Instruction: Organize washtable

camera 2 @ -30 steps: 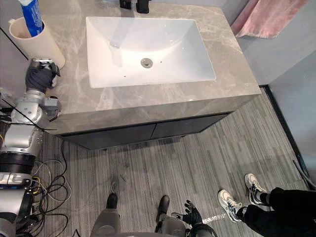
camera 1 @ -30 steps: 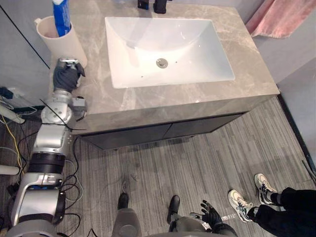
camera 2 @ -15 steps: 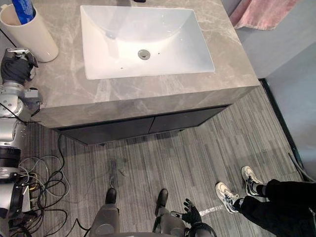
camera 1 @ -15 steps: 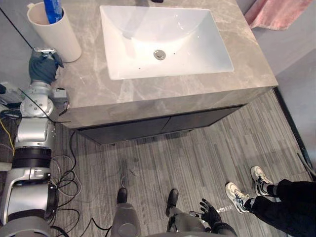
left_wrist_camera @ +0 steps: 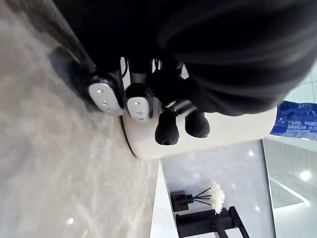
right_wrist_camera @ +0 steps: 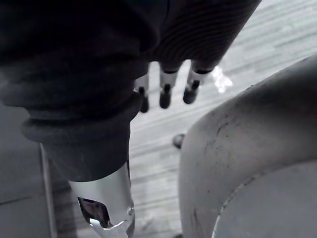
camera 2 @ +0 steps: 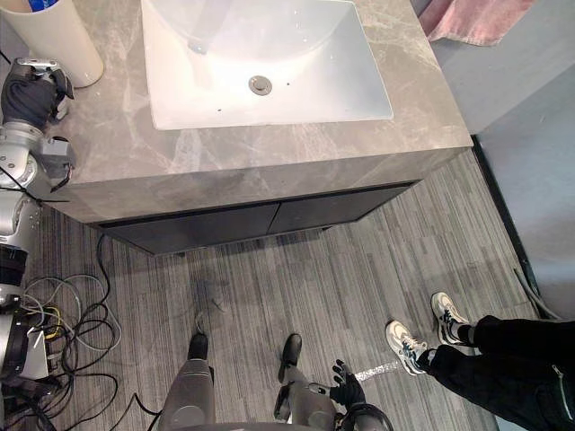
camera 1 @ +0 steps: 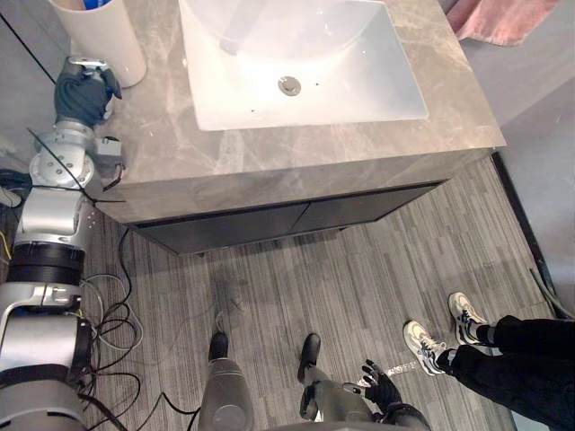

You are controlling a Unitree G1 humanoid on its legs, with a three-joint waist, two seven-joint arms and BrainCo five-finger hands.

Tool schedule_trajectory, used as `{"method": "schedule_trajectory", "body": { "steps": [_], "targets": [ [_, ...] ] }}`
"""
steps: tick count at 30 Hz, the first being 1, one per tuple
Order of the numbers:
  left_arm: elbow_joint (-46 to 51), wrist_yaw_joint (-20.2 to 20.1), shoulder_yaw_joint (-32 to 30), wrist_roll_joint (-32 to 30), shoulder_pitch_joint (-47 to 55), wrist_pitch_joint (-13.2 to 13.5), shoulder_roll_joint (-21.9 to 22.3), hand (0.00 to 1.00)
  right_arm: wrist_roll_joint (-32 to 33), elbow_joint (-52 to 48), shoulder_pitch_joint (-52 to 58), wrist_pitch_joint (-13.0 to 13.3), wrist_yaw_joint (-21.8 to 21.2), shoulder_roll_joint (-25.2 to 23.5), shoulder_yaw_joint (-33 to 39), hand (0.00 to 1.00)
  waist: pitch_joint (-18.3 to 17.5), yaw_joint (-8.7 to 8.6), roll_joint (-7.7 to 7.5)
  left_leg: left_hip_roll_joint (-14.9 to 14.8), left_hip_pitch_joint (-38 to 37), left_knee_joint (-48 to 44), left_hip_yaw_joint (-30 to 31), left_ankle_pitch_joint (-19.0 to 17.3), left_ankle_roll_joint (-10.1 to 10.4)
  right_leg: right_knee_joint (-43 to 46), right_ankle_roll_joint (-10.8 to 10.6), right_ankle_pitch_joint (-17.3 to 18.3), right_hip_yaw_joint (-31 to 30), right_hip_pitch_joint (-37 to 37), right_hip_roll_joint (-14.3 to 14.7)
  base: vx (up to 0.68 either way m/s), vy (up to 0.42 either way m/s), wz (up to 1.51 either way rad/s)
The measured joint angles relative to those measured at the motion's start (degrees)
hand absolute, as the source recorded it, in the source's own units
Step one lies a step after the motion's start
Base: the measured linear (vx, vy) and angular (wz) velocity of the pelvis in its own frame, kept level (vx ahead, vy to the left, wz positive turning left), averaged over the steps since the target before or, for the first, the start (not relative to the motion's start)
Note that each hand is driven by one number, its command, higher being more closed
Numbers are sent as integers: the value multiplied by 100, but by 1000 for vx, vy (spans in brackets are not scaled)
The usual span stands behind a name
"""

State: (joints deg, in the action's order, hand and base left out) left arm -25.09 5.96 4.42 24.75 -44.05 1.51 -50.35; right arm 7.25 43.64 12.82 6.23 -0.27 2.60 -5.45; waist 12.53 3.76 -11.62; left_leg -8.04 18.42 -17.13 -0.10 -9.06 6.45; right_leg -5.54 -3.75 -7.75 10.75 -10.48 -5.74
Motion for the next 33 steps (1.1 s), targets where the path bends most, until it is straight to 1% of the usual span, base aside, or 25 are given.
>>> {"method": "schedule_trajectory", "body": {
  "steps": [3,6,8,10,13,16,19,21,22,24,28,30,33],
  "targets": [
    [-1,-39,44,64,-3,0,-1,100,2,1,0,1,0,1,-2,0,0,0,0,-2,1,-8,-1,-1,0,0,-1,-1,-2,-2,0,-28,-10,-1],
    [-30,-64,247,174,-178,-1,-9,100,17,3,0,1,1,2,-8,0,0,12,-2,-7,94,-55,12,-3,0,-1,7,-14,1,-62,6,-39,-15,0],
    [-99,-68,341,187,-482,2,-39,100,114,-2,-2,7,0,-5,-18,0,65,7,-32,-17,161,-114,7,-2,0,-2,35,-60,-13,-113,18,-54,-16,-4],
    [-373,-65,469,188,-809,1,-60,100,142,-6,-2,10,3,-7,-36,0,83,-18,-65,-42,185,-145,-21,-2,0,-3,106,-114,-13,-144,44,-51,-12,-9],
    [-574,-52,506,146,-1069,0,-77,100,170,-22,-4,20,2,-8,-81,0,129,-34,-112,-57,191,-173,-42,-2,0,-3,102,-123,-26,-151,51,-64,-17,-7],
    [-757,-34,507,-28,-1170,-1,-223,100,172,-33,-3,56,1,-4,-116,0,152,-40,-142,-104,242,-191,-88,-3,2,-4,98,-135,-75,-235,85,-64,-35,-11],
    [-1185,-25,535,-202,-1584,-12,-254,100,176,-52,-1,101,-4,1,-122,0,197,-29,-148,-148,286,-221,-134,-2,4,-7,132,-188,-146,-307,125,-38,-30,-13],
    [-1429,27,606,-338,-1929,-21,-388,100,178,-128,-1,117,-4,-3,-132,0,252,-95,-159,-189,332,-306,-139,-28,40,-7,159,-213,-155,-327,162,-43,-21,-10],
    [-1508,48,608,-506,-2074,-20,-453,100,192,-186,22,121,-7,-7,-133,0,253,-153,-165,-195,371,-323,-139,-28,41,-7,161,-223,-158,-362,166,-36,-16,-5],
    [-1610,62,596,-720,-2257,-20,-451,100,246,-234,78,135,-68,-4,-133,0,263,-175,-168,-204,382,-327,-164,-28,41,-8,153,-236,-185,-388,170,-33,-20,-6],
    [-1650,60,597,-772,-2263,-19,-451,100,351,-237,108,148,-115,-2,-146,0,280,-217,-176,-212,392,-332,-167,-31,45,-9,153,-237,-189,-397,176,-6,-4,-1],
    [-1681,60,608,-798,-2372,-20,-446,100,367,-268,108,175,-115,1,-192,0,341,-241,-205,-222,417,-358,-163,-34,49,-9,148,-249,-189,-410,184,-19,-6,-1],
    [-1784,75,615,-889,-2755,-21,-432,100,392,-436,113,201,-113,6,-280,0,414,-257,-235,-296,630,-482,-171,-45,64,-10,233,-345,-182,-578,249,-47,-14,-8]
  ]
}}
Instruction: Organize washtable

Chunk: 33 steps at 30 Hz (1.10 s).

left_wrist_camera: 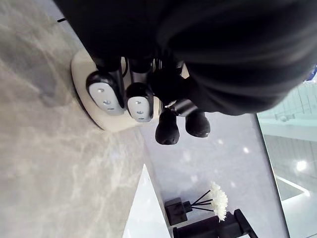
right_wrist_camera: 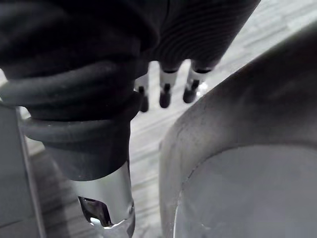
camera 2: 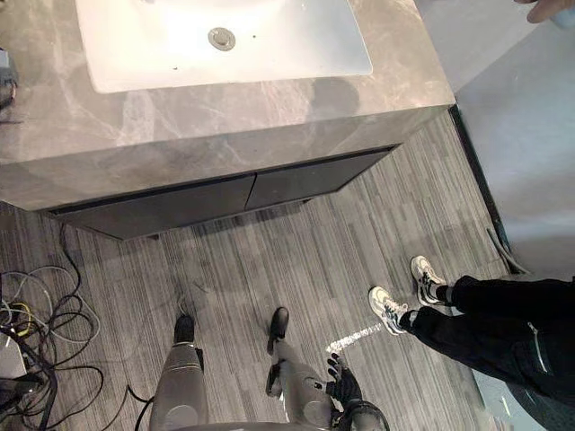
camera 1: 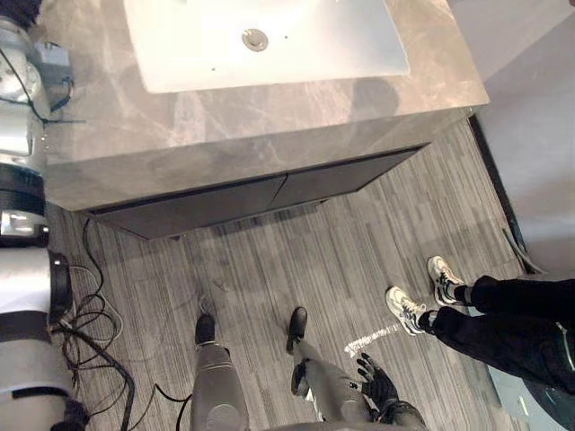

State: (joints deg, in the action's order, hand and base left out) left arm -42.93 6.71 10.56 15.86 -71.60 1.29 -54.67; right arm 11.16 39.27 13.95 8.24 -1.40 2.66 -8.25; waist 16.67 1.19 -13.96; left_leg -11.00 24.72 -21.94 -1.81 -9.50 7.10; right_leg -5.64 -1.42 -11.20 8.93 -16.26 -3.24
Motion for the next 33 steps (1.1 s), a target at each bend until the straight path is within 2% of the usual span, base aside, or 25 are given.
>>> {"method": "schedule_trajectory", "body": {
  "steps": [2,12,14,17,20,26,28,32,33],
  "targets": [
    [-21,8,3,-70,-106,-2,48,100,7,-38,2,9,0,0,-49,0,10,-42,-3,-26,53,-45,5,-7,8,-1,-2,-7,14,-37,22,-36,-17,-7],
    [-36,107,2,-72,-426,-1,294,100,43,-517,202,22,11,13,-73,0,45,-13,46,-307,349,-283,-30,-79,123,-4,67,-66,-45,-286,233,-32,-18,-10],
    [-37,117,-13,-74,-427,-1,364,100,52,-588,260,24,11,25,-73,0,75,5,88,-338,393,-306,-29,-83,131,-5,69,-68,-45,-323,258,-29,-6,-5],
    [-37,146,-25,-73,-461,-1,555,100,60,-733,413,28,10,27,-88,0,96,118,117,-420,402,-356,-69,-115,176,-5,75,-72,-88,-342,326,-8,-1,-12],
    [-36,220,-216,-70,-517,-1,740,100,88,-781,414,30,18,80,-85,0,102,126,126,-441,465,-386,-65,-117,180,-3,73,-75,-82,-384,342,0,0,0],
    [110,216,-223,-68,-495,-20,965,100,174,-806,426,24,21,82,-87,0,104,152,136,-431,358,-401,-6,-115,178,-3,49,-97,7,-232,340,-12,20,4],
    [549,216,-222,-43,-254,-23,965,100,172,-772,426,23,26,82,-82,0,107,206,203,-413,192,-354,1,-111,173,-5,49,-96,27,-89,326,-15,31,5],
    [2238,233,-251,168,909,109,865,100,157,-512,419,10,36,88,1,0,20,437,511,-312,-83,-99,1,-29,154,-9,10,-55,58,106,249,-6,27,9],
    [2505,231,-287,209,1141,129,855,100,157,-481,422,7,17,94,30,0,-18,444,551,-284,-123,-27,5,14,147,-8,-8,-39,73,126,226,23,6,18]
  ]
}}
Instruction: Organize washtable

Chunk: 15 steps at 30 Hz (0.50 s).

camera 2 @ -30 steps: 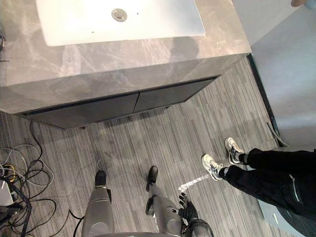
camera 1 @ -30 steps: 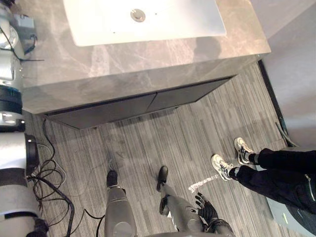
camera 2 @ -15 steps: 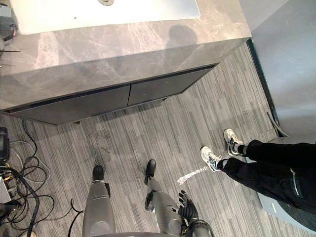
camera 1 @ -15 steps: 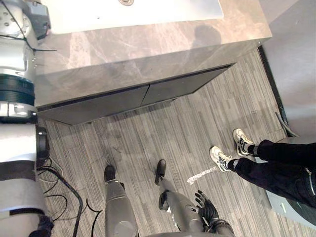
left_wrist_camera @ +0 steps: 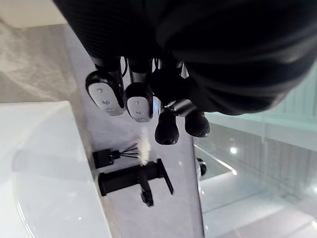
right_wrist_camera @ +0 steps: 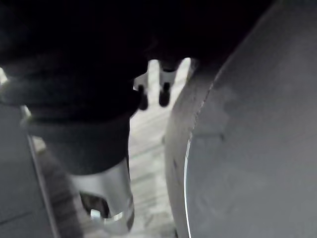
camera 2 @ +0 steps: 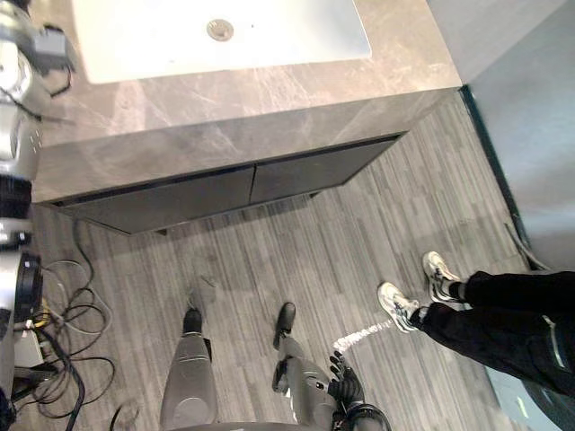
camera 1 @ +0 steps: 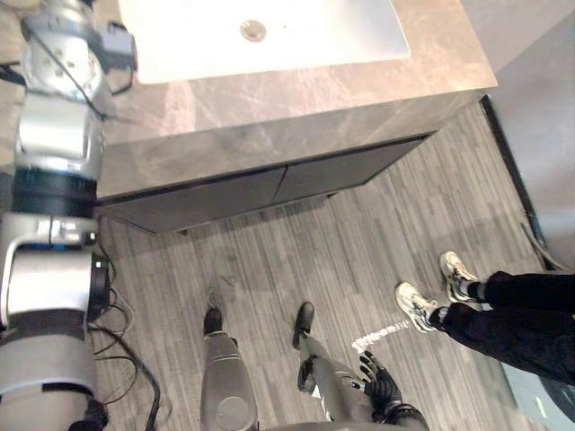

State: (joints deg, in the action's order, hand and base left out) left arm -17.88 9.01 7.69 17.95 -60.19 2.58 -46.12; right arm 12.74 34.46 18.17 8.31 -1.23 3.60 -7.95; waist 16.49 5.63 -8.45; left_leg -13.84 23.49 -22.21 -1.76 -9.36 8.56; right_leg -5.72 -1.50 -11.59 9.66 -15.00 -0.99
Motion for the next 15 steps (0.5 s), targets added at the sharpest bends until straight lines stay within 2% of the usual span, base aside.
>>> {"method": "schedule_trajectory", "body": {
  "steps": [2,4,6,8,11,12,14,15],
  "targets": [
    [810,-1,-239,73,828,96,-11,100,-18,38,-11,0,0,-1,99,0,-99,7,91,82,-188,199,22,117,1,1,-14,35,80,109,-66,28,3,22],
    [1684,8,-781,122,2084,256,-6,100,-211,233,-60,0,-12,0,263,0,-322,65,256,133,-396,395,16,173,4,1,-18,86,112,246,-107,30,13,11],
    [2086,33,-1192,109,2754,304,5,100,-214,371,-71,-3,-9,-3,384,0,-417,151,356,189,-616,559,19,222,2,1,-43,151,145,414,-116,43,-1,17],
    [2446,163,-1742,22,3423,398,123,100,-229,533,-91,-3,-11,-6,493,0,-598,157,439,240,-781,688,68,248,-4,1,-42,207,247,576,-155,38,7,26],
    [3195,411,-2770,-353,4601,567,712,100,-362,899,-128,3,-9,-37,655,0,-997,206,536,355,-1115,942,175,262,-21,1,-94,348,391,895,-248,66,32,26],
    [3315,459,-2942,-470,4781,584,841,100,-403,978,-150,4,-10,-35,682,0,-1063,218,553,385,-1167,995,204,276,-39,1,-110,370,428,944,-275,68,36,35],
    [3618,747,-3573,-1021,5381,679,1442,100,-441,1277,-217,-1,1,-19,852,0,-1264,338,647,499,-1321,1154,359,338,-79,1,-173,457,615,1148,-371,65,36,45],
    [3658,806,-3734,-1112,5520,679,1578,100,-447,1364,-230,1,2,-16,892,0,-1296,375,660,528,-1372,1195,405,348,-82,1,-182,475,655,1201,-389,58,33,48]
  ]
}}
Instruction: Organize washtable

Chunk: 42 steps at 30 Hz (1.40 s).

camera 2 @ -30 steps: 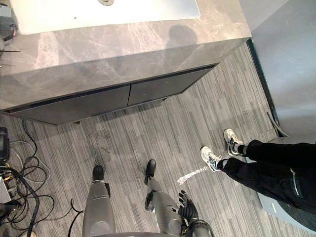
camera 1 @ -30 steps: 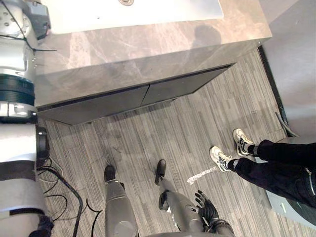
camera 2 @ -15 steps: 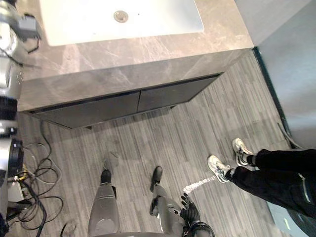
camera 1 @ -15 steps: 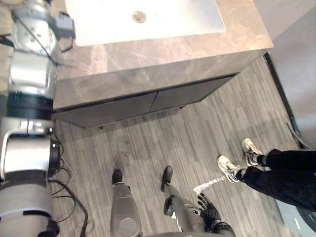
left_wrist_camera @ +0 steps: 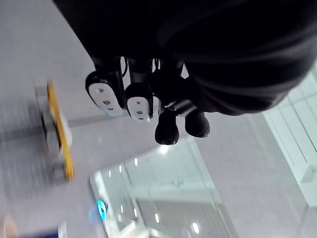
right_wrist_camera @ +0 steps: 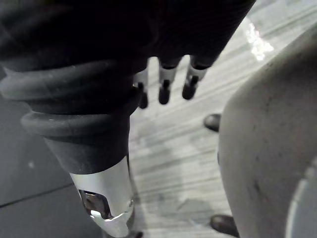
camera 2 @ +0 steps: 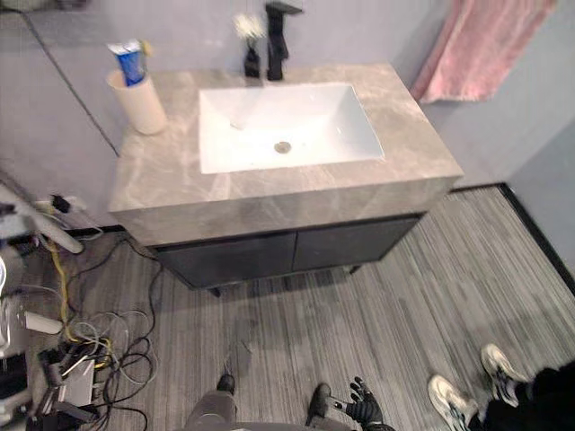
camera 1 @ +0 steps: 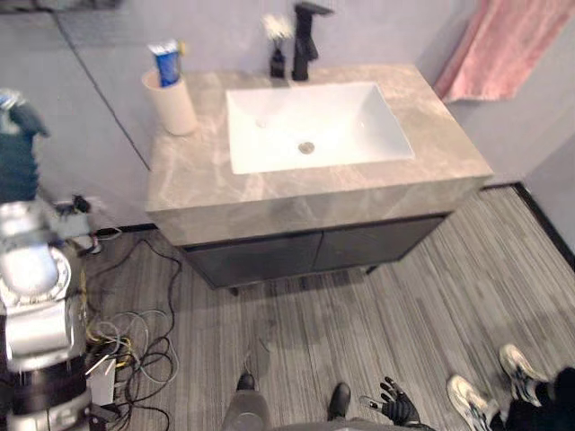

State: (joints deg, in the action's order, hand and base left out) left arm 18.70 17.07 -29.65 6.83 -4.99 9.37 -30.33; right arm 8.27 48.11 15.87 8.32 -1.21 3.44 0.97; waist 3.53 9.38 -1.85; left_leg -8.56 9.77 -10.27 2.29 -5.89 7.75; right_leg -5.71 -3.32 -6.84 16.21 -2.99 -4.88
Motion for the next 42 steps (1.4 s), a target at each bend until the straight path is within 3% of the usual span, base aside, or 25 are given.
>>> {"method": "schedule_trajectory", "body": {
  "steps": [3,4,5,7,11,13,16,17,21,23,27,33,35,42],
  "targets": [
    [16,331,-764,-536,682,-20,723,100,-87,278,-50,-13,16,29,158,0,-197,127,91,117,-70,80,222,22,-22,1,-74,103,210,187,-86,57,31,45],
    [3,460,-1040,-663,970,-32,1042,100,-169,419,-94,-15,38,25,199,0,-305,170,32,163,-118,162,292,78,-64,2,-103,133,289,256,-122,60,16,36],
    [-20,561,-1236,-741,1199,-48,1390,100,-190,565,-132,-19,103,4,276,0,-298,255,106,199,-186,224,329,101,-78,2,-125,161,343,322,-151,67,18,33],
    [-44,712,-1472,-754,1538,-71,1925,100,-190,745,-201,-43,154,-14,393,0,-361,274,51,259,-206,232,475,114,-95,2,-146,198,482,430,-182,38,12,35],
    [-432,975,-1662,-791,2237,-147,2863,100,-199,694,-231,-87,277,-110,546,0,-372,269,81,334,-183,248,682,137,-127,5,-147,294,760,608,-234,-4,11,39],
    [-1162,1076,-1729,-573,2521,-149,3315,100,-190,575,-236,-97,402,-188,611,0,-388,243,82,371,-192,348,825,174,-179,86,-146,415,1045,673,-282,-16,-3,49],
    [-2548,997,-1623,-55,2554,-160,3537,100,-183,430,-194,-96,503,-250,596,0,-386,235,85,369,-179,441,913,283,-265,415,-205,656,1362,670,-360,13,-9,58],
    [-3302,841,-1572,164,2524,-181,3580,0,-171,428,-204,-95,521,-278,597,0,-388,233,77,380,-167,453,961,315,-273,565,-237,768,1475,657,-409,29,-4,56],
    [-5466,361,-1417,394,2401,-405,3577,0,-149,308,-205,-87,633,-455,631,0,-431,151,-4,433,-282,643,1083,452,-190,757,-310,945,1669,671,-521,69,1,31],
    [-6464,-109,-1200,641,2286,-626,3576,0,-98,259,-209,-86,633,-592,757,0,-453,81,-38,438,-395,804,1014,527,-173,732,-347,930,1627,679,-546,105,-9,-5],
    [-6814,-446,-628,607,2005,-672,3584,0,-103,270,-217,-96,649,-629,860,0,-461,65,-52,438,-526,859,832,526,-172,619,-380,900,1489,789,-549,69,0,-17],
    [-6921,-823,160,352,1557,-616,3495,0,-114,514,-494,-151,649,-626,866,0,-452,-172,-55,385,-738,1014,549,523,-173,542,-375,840,1218,781,-528,16,4,-24],
    [-7021,-833,221,346,1492,-613,3457,0,-112,523,-543,-190,649,-626,887,0,-436,-254,-55,391,-784,1025,496,519,-175,533,-383,828,1167,786,-537,-2,16,-21],
    [-7180,-807,243,334,1503,-603,3407,0,-115,853,-707,-224,653,-590,1150,0,-380,-244,-24,352,-958,1115,205,476,-195,384,-360,726,854,758,-502,-27,9,-21]
  ]
}}
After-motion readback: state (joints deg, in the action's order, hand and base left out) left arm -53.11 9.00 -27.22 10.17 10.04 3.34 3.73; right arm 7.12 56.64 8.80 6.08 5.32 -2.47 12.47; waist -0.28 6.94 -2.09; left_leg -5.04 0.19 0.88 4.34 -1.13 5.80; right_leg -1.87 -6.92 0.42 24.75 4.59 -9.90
